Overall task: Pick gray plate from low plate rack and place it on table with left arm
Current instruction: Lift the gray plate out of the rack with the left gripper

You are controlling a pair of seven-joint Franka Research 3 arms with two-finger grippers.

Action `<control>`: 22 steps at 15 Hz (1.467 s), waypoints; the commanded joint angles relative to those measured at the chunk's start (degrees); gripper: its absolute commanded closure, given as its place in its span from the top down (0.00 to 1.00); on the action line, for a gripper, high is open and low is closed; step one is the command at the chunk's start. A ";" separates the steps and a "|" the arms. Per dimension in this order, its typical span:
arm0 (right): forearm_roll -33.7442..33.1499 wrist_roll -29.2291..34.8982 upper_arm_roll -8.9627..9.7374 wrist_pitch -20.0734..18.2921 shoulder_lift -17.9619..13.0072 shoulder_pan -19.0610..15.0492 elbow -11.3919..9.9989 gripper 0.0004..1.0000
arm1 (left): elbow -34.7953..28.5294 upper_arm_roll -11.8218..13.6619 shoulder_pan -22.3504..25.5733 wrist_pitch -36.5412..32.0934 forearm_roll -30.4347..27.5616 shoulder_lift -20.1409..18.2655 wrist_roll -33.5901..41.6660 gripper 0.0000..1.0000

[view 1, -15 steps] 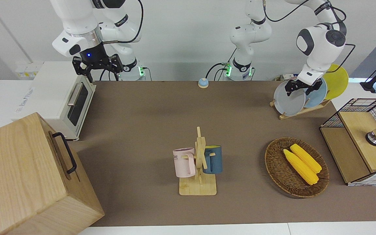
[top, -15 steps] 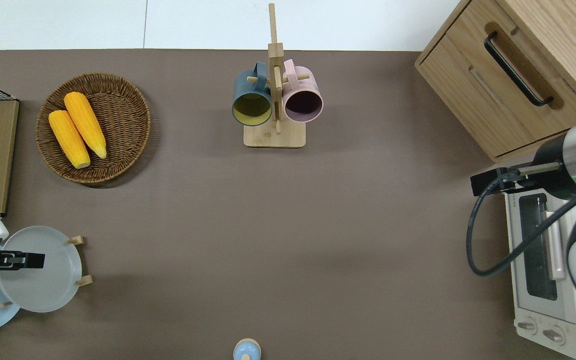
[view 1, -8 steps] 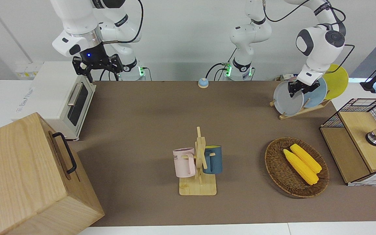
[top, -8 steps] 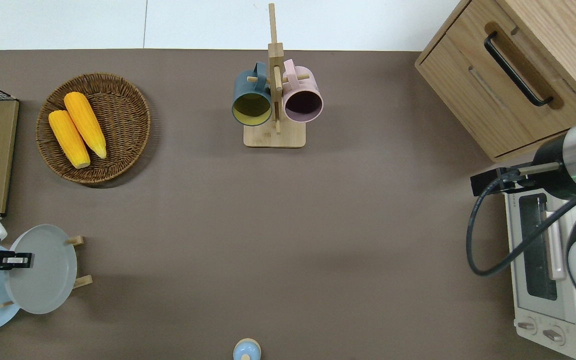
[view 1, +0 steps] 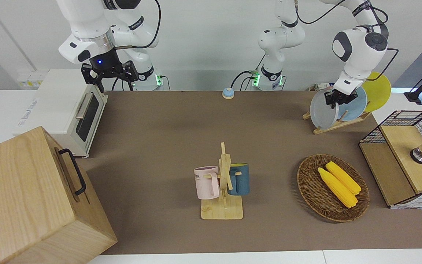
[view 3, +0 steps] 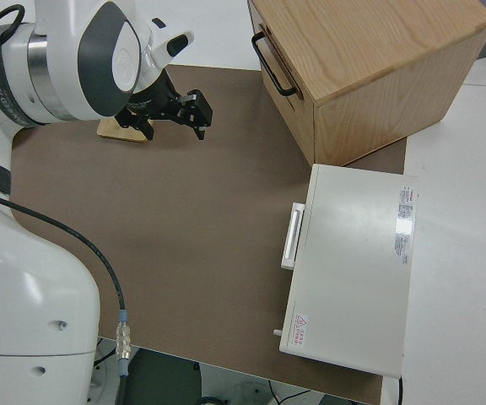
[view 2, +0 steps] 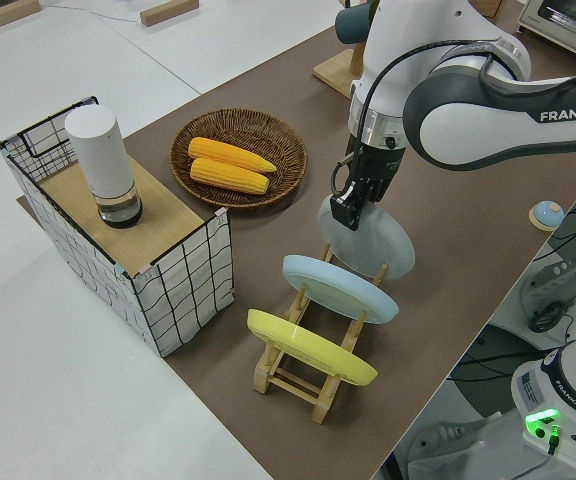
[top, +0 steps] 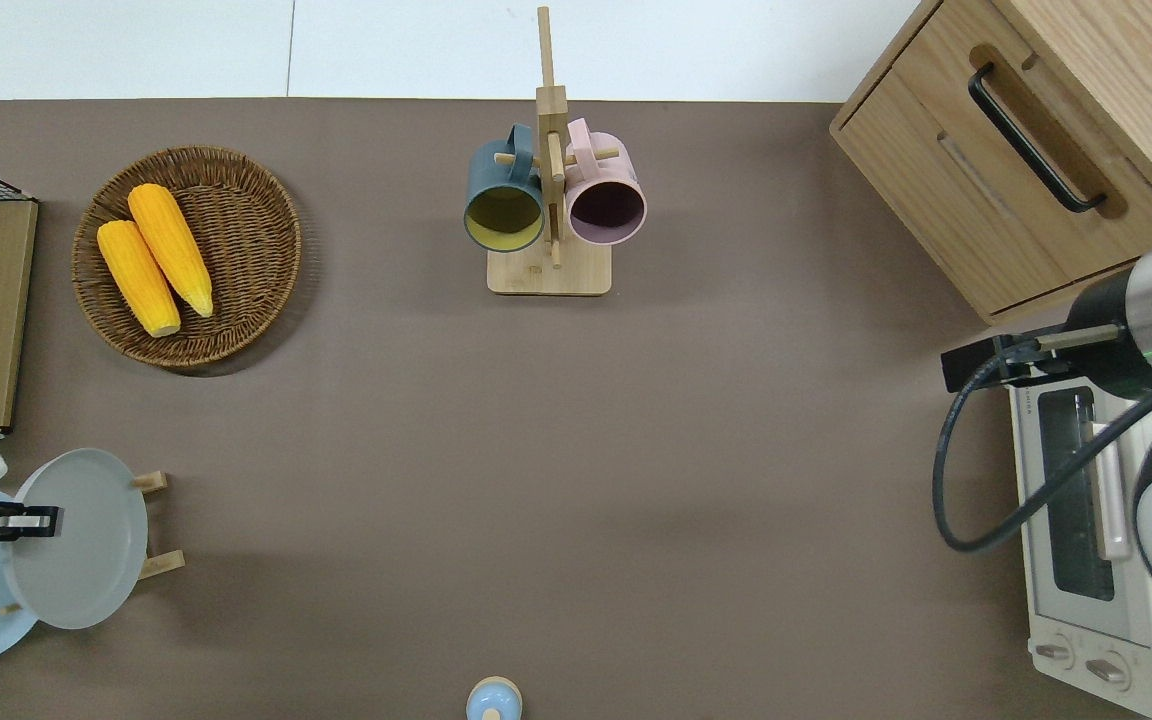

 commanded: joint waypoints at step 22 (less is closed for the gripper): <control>-0.09 0.75 1.08 -0.88 -0.07 -1.17 0.54 0.98 | 18.48 -1.78 -0.79 -22.42 -9.98 -1.68 -5.53 0.00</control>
